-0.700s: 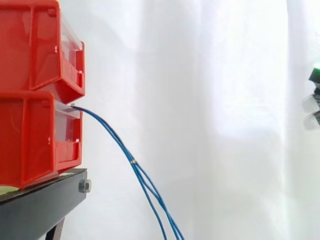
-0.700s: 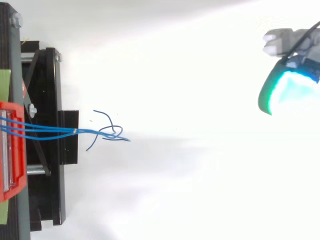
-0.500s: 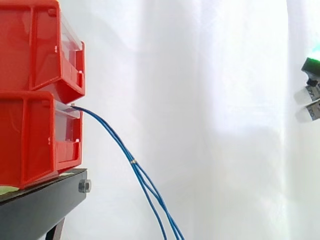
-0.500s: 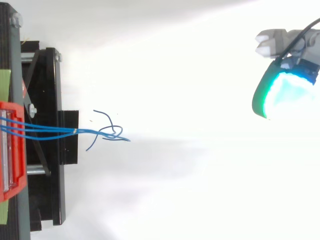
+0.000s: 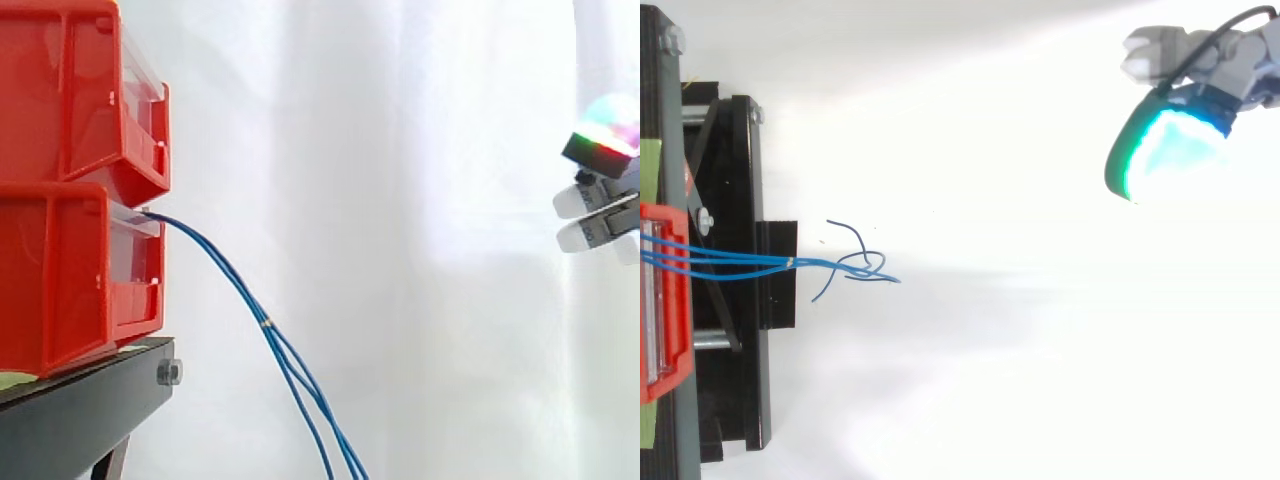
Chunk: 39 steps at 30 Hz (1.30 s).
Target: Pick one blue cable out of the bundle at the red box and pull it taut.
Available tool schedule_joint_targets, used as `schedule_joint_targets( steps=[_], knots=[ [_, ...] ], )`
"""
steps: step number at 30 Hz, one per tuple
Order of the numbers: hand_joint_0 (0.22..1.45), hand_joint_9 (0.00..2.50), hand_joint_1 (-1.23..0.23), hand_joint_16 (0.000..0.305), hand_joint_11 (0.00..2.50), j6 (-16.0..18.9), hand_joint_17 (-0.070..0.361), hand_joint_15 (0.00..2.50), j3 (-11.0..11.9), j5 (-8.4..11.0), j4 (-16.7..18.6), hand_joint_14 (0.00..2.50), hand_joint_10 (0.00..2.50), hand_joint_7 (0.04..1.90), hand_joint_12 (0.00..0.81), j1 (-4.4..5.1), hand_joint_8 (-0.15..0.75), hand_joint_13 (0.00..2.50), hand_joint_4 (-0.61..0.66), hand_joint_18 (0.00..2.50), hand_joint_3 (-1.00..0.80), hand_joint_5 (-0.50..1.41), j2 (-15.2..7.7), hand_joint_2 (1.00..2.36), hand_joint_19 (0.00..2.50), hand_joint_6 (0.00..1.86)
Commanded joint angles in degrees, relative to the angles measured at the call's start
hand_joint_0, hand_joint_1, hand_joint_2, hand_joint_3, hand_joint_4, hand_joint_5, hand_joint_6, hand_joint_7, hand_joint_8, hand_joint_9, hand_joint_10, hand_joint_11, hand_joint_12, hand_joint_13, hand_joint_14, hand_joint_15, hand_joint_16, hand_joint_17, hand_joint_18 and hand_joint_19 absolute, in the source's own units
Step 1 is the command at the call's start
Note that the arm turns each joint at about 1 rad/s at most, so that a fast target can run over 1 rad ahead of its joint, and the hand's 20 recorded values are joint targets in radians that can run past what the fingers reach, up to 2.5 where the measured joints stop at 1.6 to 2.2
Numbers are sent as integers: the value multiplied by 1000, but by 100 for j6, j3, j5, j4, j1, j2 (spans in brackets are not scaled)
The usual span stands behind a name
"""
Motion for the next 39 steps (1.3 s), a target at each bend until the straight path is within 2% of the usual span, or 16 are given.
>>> schedule_joint_targets(
  steps=[1, 2, 5, 6, 7, 9, 10, 14, 17, 18, 21, 23, 25, 28, 37, 39],
  knots=[
    [500, 137, -661, 71, 0, -9, 161, 0, 1, 82, 210, 0, 0, 745, 391, 2, 297, 0, 419, 0, -500, -182, -82, 1000, 51, 502],
    [500, 89, -629, 70, 0, -53, 158, 0, 1, 100, 492, 0, 0, 764, 385, 11, 289, 0, 413, 0, -500, -188, -144, 1000, 97, 502],
    [499, 144, -662, 71, 0, -132, 161, 0, -8, 126, 615, 0, 0, 771, 391, 11, 298, 0, 429, 0, -500, -177, -214, 1000, 55, 502],
    [499, 144, -663, 71, 0, -290, 161, 0, 1, 205, 668, 0, 0, 786, 391, 11, 298, 0, 434, 0, -500, -172, -337, 1000, 54, 502],
    [500, 145, -663, 71, 0, -325, 160, 0, -8, 232, 676, 0, 0, 792, 391, 11, 298, 0, 436, 0, -500, -172, -355, 1000, 54, 502],
    [506, 144, -674, 71, 0, -387, 160, 0, 1, 355, 694, 0, 0, 812, 388, -7, 297, 0, 435, 0, -500, -169, -442, 1000, 61, 502],
    [507, 143, -675, 71, 0, -404, 160, 0, 1, 478, 764, 0, 0, 816, 388, -15, 296, 0, 433, 0, -500, -169, -522, 1000, 55, 502],
    [529, 95, -674, 68, 0, -457, 154, 0, -8, 768, 1045, 0, 0, 862, 376, 11, 282, 0, 418, 0, -500, -174, -592, 1000, 99, 502],
    [549, 90, -690, 67, 0, -642, 151, 0, 1, 952, 1186, 0, 0, 879, 370, 20, 278, 0, 413, 0, -500, -172, -618, 1000, 98, 502],
    [554, 88, -698, 67, 0, -817, 150, 0, 1, 1075, 1239, 1, 0, 890, 370, 28, 276, 0, 411, 0, -500, -170, -689, 1000, 93, 502],
    [569, 87, -710, 67, 0, -1063, 150, 0, 1, 1269, 1423, 0, 0, 899, 368, 37, 274, 0, 413, 0, -498, -169, -803, 1000, 96, 502],
    [573, 88, -715, 66, 0, -1099, 149, 0, 1, 1295, 1476, 0, 0, 898, 367, 37, 275, 0, 411, 0, -497, -169, -829, 1000, 103, 502],
    [574, 89, -717, 66, 0, -1134, 149, 0, 10, 1365, 1819, 0, 0, 901, 368, 55, 275, 0, 413, 0, -499, -169, -1049, 1000, 99, 502],
    [574, 89, -716, 66, 0, -1125, 149, 0, 177, 1348, 1933, 0, 0, 903, 369, 55, 274, 0, 414, 0, -500, -169, -1251, 1000, 107, 502],
    [564, 93, -706, 66, 0, -1099, 149, 0, 766, 1330, 1836, 0, 0, 901, 371, 46, 277, 0, 421, 0, -500, -167, -1805, 1000, 113, 502],
    [564, 94, -706, 66, 0, -1081, 149, 0, 906, 1295, 1828, 0, 0, 905, 370, 37, 279, 0, 421, 0, -499, -166, -1998, 1000, 107, 502]
  ],
)
